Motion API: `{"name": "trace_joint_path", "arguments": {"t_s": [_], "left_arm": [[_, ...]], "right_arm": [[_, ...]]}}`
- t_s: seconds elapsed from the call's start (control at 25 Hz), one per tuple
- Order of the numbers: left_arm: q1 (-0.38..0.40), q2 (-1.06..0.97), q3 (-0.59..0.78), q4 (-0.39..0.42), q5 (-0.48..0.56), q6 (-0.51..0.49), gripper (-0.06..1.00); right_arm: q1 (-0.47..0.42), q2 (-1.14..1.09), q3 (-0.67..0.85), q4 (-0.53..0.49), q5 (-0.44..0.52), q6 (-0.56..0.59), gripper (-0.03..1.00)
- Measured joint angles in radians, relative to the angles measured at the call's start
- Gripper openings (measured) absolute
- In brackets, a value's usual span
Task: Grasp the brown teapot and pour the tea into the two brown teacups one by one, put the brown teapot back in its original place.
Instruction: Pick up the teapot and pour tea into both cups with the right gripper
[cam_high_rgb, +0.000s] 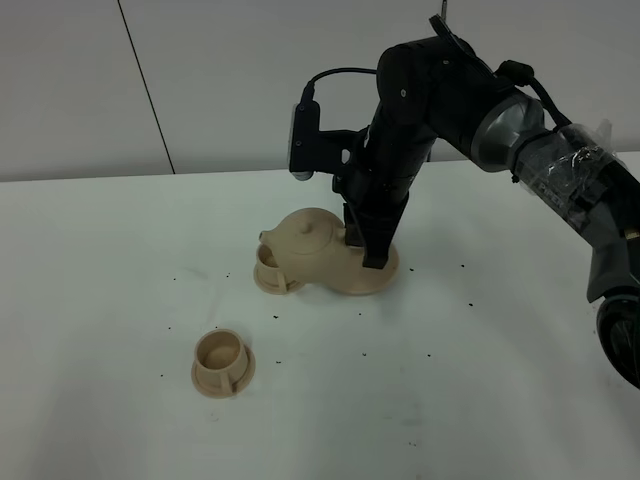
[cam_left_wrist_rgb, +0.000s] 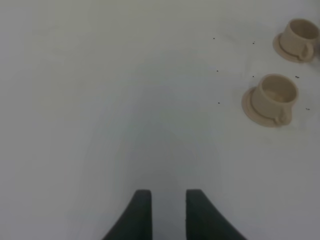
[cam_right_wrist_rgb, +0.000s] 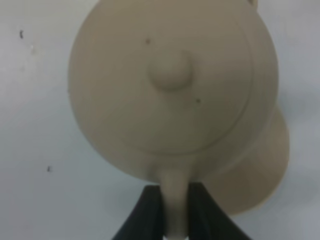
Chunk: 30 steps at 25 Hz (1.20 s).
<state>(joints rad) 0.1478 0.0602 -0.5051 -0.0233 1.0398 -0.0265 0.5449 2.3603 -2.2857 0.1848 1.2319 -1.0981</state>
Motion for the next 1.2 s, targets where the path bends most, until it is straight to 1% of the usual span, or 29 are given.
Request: {"name": "trace_joint_path", "arguments": {"t_s": [0.16, 0.52, 0.64, 0.76, 1.0, 1.2], "left_arm": [[0.0, 0.0, 0.0, 0.0, 0.0, 0.0, 0.24], [0.0, 0.0, 0.0, 0.0, 0.0, 0.0, 0.24], [0.0, 0.0, 0.0, 0.0, 0.0, 0.0, 0.24], [0.0, 0.0, 0.0, 0.0, 0.0, 0.0, 0.24], [0.0, 0.0, 0.0, 0.0, 0.0, 0.0, 0.24], [0.0, 0.0, 0.0, 0.0, 0.0, 0.0, 0.24]], "right_arm": [[0.004, 0.0, 0.0, 0.032, 0.0, 0.0, 0.1], [0.062, -0.017, 0.004, 0.029, -0.001, 0.019, 0.1], [0.08, -0.039, 0.034, 0.01, -0.001, 0.027, 0.1], [0.092, -0.078, 0.098, -0.005, -0.003, 0.039, 0.1], [0.113, -0.137, 0.211, -0.008, 0.0, 0.049, 0.1], [0.162, -0.146, 0.23, -0.011, 0.0, 0.053, 0.1]]}}
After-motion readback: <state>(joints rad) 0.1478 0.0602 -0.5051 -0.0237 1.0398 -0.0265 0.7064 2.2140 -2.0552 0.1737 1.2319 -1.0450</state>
